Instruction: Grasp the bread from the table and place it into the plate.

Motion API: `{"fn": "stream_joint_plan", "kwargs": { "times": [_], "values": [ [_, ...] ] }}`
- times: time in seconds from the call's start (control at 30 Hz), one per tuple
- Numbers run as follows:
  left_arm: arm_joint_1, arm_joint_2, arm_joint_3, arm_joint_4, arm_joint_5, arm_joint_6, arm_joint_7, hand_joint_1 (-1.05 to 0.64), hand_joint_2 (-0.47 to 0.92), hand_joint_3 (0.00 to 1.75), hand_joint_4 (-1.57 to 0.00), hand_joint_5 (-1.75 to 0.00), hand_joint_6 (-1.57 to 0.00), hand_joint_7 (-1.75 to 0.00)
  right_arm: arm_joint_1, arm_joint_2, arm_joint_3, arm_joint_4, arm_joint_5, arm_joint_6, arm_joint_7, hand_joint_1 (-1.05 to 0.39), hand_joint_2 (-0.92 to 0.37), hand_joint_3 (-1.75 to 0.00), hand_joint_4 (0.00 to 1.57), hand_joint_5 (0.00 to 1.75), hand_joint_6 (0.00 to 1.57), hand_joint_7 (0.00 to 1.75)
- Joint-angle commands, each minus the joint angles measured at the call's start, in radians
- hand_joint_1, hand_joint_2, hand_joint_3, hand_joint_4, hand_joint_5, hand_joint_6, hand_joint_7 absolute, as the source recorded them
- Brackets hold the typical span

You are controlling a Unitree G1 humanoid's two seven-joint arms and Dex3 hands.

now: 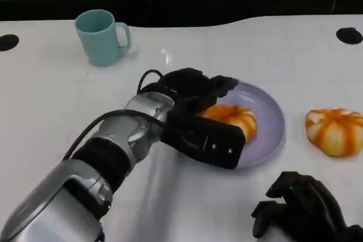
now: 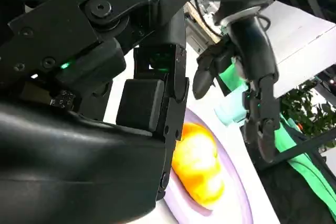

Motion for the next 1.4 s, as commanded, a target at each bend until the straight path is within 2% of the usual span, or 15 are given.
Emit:
{"fn": "stream_joint_plan", "kwargs": {
  "times": [0.03,0.23,0.37,0.43,0.47,0.53,0.73,0.77,0.8,0.83,0.87,0.9,1.0,1.17,1.4],
  "values": [
    [0.055,0.064,0.022,-0.103,-0.021,-0.014,-0.025,-1.05,0.92,0.50,-0.06,-0.25,-0.05,-0.03,-0.002,-0.008,-0.007,0.006,0.010,-0.002,0.009,-1.05,-0.72,0.00,1.57,0.74,1.57,0.39],
    [0.143,0.125,0.057,-0.212,-0.055,-0.055,-0.015,-1.04,0.92,0.47,-0.12,-0.28,-0.08,-0.04,-0.002,-0.008,-0.007,0.003,0.007,-0.003,0.004,-1.05,-0.72,0.00,1.57,0.75,1.57,0.39],
    [0.228,0.160,0.114,-0.293,-0.118,-0.095,-0.005,-0.94,0.92,0.41,-0.19,-0.32,-0.11,-0.05,-0.004,-0.008,-0.012,0.007,0.016,0.002,0.008,-1.05,-0.70,0.00,1.57,0.74,1.57,0.38],
    [0.271,0.170,0.146,-0.321,-0.152,-0.132,0.019,-0.90,0.92,0.39,-0.22,-0.34,-0.14,-0.06,-0.004,-0.008,-0.012,0.007,0.018,0.002,0.010,-1.05,-0.70,0.00,1.57,0.74,1.57,0.38],
    [0.297,0.175,0.166,-0.328,-0.173,-0.170,0.045,-0.84,0.92,0.35,-0.32,-0.39,-0.25,-0.11,-0.005,-0.010,-0.012,0.009,0.018,0.002,0.014,-1.04,-0.71,0.00,1.57,0.74,1.57,0.38],
    [0.324,0.179,0.188,-0.331,-0.194,-0.216,0.074,-0.79,0.92,0.33,-0.40,-0.43,-0.34,-0.14,-0.006,-0.011,-0.013,0.011,0.019,0.002,0.017,-1.04,-0.71,0.00,1.57,0.74,1.57,0.39],
    [0.328,0.177,0.199,-0.323,-0.191,-0.238,0.080,-0.77,0.92,0.33,-0.42,-0.44,-0.37,-0.14,-0.006,-0.011,-0.013,0.012,0.019,0.001,0.018,-1.04,-0.71,0.00,1.57,0.74,1.57,0.39],
    [0.389,0.174,0.248,-0.339,-0.275,-0.299,0.088,-0.75,0.92,0.32,-0.52,-0.51,-0.45,-0.19,-0.007,-0.011,-0.014,0.012,0.021,0.005,0.018,-1.04,-0.71,0.00,1.57,0.74,1.57,0.39],
    [0.443,0.170,0.291,-0.354,-0.356,-0.352,0.082,-0.70,0.92,0.32,-0.58,-0.92,-0.58,-0.36,-0.007,-0.011,-0.014,0.013,0.021,0.006,0.018,-1.04,-0.70,0.00,1.57,0.74,1.57,0.39],
    [0.480,0.168,0.322,-0.363,-0.414,-0.391,0.076,-0.66,0.92,0.31,-0.56,-1.24,-0.59,-0.59,-0.007,-0.011,-0.014,0.013,0.022,0.007,0.017,-1.04,-0.70,0.00,1.57,0.74,1.57,0.39],
    [0.512,0.167,0.347,-0.371,-0.469,-0.424,0.060,-0.64,0.92,0.31,-0.55,-1.46,-0.58,-0.80,-0.009,-0.011,-0.016,0.016,0.024,0.008,0.017,-1.05,-0.70,0.00,1.57,0.74,1.57,0.39],
    [0.524,0.166,0.357,-0.374,-0.494,-0.438,0.045,-0.64,0.92,0.32,-0.56,-1.57,-0.55,-0.94,-0.011,-0.010,-0.017,0.018,0.025,0.008,0.017,-1.05,-0.70,0.00,1.57,0.74,1.57,0.39],
    [0.567,0.146,0.394,-0.363,-0.610,-0.496,-0.023,-0.64,0.92,0.37,-0.55,-1.72,-0.49,-1.24,-0.013,-0.008,-0.021,0.020,0.029,0.012,0.017,-1.04,-0.69,0.00,1.57,0.74,1.57,0.39],
    [0.631,0.111,0.441,-0.368,-0.734,-0.502,-0.104,-0.69,0.92,0.44,-0.55,-1.75,-0.39,-1.59,-0.012,-0.010,-0.020,0.015,0.021,0.009,0.014,-1.05,-0.70,0.00,1.57,0.74,1.57,0.39],
    [0.761,0.060,0.494,-0.500,-0.872,-0.375,-0.185,-0.69,0.92,0.43,-0.64,-1.75,-0.42,-1.68,-0.017,-0.011,-0.023,0.022,0.025,0.009,0.023,-1.03,-0.70,0.00,1.57,0.74,1.57,0.39]
  ]
}}
